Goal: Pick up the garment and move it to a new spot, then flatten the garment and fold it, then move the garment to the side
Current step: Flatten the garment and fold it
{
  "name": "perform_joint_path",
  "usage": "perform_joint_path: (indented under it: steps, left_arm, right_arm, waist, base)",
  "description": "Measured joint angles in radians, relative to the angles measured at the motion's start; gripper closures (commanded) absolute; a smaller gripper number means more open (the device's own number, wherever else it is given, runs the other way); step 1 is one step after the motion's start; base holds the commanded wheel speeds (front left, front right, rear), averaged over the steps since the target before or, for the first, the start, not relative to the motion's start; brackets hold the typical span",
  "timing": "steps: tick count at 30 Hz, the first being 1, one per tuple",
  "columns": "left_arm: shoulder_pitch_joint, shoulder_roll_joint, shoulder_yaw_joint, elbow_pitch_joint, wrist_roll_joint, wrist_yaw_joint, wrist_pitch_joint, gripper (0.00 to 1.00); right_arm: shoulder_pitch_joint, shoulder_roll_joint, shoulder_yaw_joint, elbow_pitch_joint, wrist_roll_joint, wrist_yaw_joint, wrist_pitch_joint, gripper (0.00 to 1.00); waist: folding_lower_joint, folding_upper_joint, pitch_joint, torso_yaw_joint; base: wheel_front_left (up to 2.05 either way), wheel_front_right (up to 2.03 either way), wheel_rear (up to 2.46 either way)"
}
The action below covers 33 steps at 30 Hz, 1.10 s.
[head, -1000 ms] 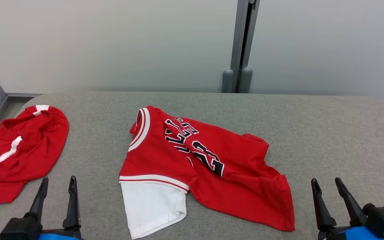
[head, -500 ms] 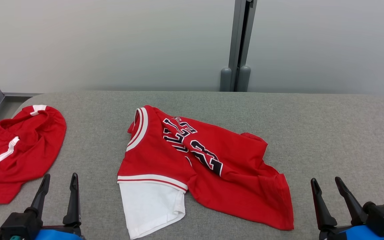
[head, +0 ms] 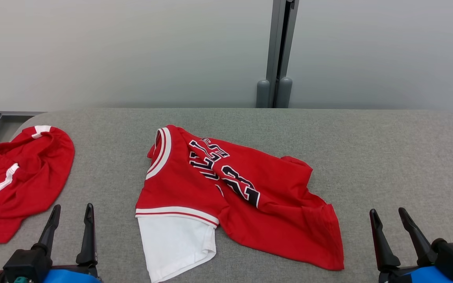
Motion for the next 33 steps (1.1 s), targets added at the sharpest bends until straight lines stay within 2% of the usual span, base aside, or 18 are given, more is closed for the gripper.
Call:
perform_joint_path:
  steps: [11,16,26,33]
  left_arm:
    - [-0.005,0.000,-0.010,0.009,-0.007,0.011,0.001,0.00]
    - [-0.006,-0.037,-0.064,0.062,-0.019,0.003,0.035,0.00]
    - [-0.032,-0.098,-0.175,0.277,-0.035,-0.026,0.029,0.00]
    - [-0.076,-0.119,-0.205,0.462,-0.069,-0.034,0.003,0.00]
  right_arm:
    - [0.005,0.003,0.000,-0.004,-0.002,0.000,0.009,0.00]
    - [0.008,0.004,0.024,0.033,0.011,0.000,0.021,0.00]
    - [0.024,-0.005,0.127,0.237,0.039,0.000,0.002,0.00]
    - [-0.094,-0.012,0.194,0.416,0.060,0.000,-0.053,0.00]
  waist:
    - [0.0000,0.0000,0.000,-0.003]
    - [0.0000,0.0000,0.005,-0.007]
    - [0.0000,0.0000,0.050,-0.024]
    - [0.0000,0.0001,0.072,-0.037]
  base:
    - [0.00,0.00,0.00]
    - [0.00,0.00,0.00]
    - [0.00,0.00,0.00]
    - [0.00,0.00,0.00]
